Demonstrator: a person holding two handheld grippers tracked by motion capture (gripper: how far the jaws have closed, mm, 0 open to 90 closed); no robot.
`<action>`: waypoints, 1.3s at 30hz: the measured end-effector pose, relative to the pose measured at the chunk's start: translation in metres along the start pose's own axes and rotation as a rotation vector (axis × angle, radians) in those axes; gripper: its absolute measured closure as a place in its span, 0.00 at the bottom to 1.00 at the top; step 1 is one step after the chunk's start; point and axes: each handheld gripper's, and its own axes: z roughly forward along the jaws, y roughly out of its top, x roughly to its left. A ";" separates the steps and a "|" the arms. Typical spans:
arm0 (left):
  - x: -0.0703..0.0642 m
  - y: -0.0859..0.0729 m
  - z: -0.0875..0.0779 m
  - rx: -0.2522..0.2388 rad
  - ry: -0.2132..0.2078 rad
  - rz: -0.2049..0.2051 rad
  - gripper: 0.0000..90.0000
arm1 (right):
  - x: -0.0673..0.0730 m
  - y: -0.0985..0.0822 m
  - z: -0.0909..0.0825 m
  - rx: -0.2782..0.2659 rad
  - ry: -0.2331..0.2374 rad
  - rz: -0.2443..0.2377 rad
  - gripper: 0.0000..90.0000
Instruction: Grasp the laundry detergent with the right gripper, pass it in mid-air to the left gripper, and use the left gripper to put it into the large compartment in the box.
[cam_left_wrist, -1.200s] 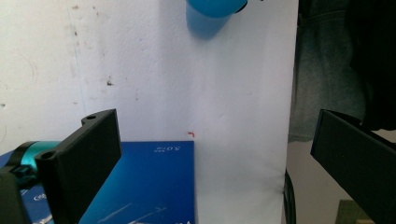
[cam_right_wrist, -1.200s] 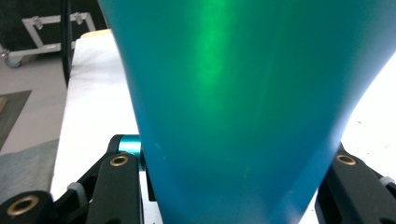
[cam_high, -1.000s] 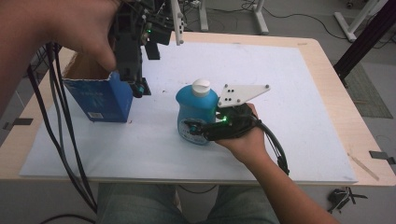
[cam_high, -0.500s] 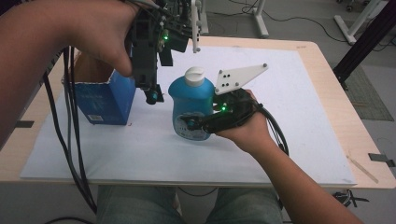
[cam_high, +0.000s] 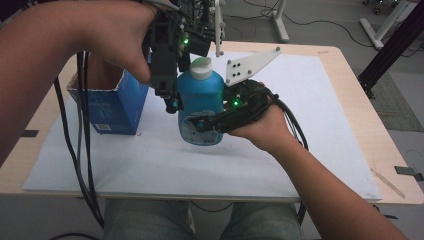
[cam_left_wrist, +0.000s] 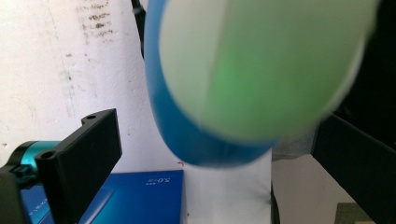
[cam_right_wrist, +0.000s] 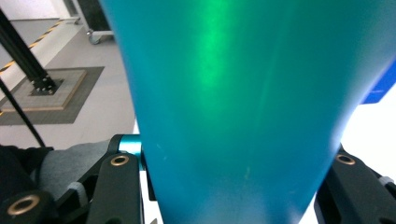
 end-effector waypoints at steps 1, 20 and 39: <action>-0.001 0.001 0.000 -0.002 -0.001 -0.004 0.02 | 0.000 0.001 0.001 0.003 0.008 -0.002 0.52; -0.002 0.017 -0.003 0.022 0.020 0.001 0.02 | -0.004 0.010 0.011 -0.008 0.052 -0.004 0.52; 0.003 0.021 0.000 0.061 0.004 -0.032 0.16 | -0.006 0.010 0.011 -0.029 0.057 -0.006 0.52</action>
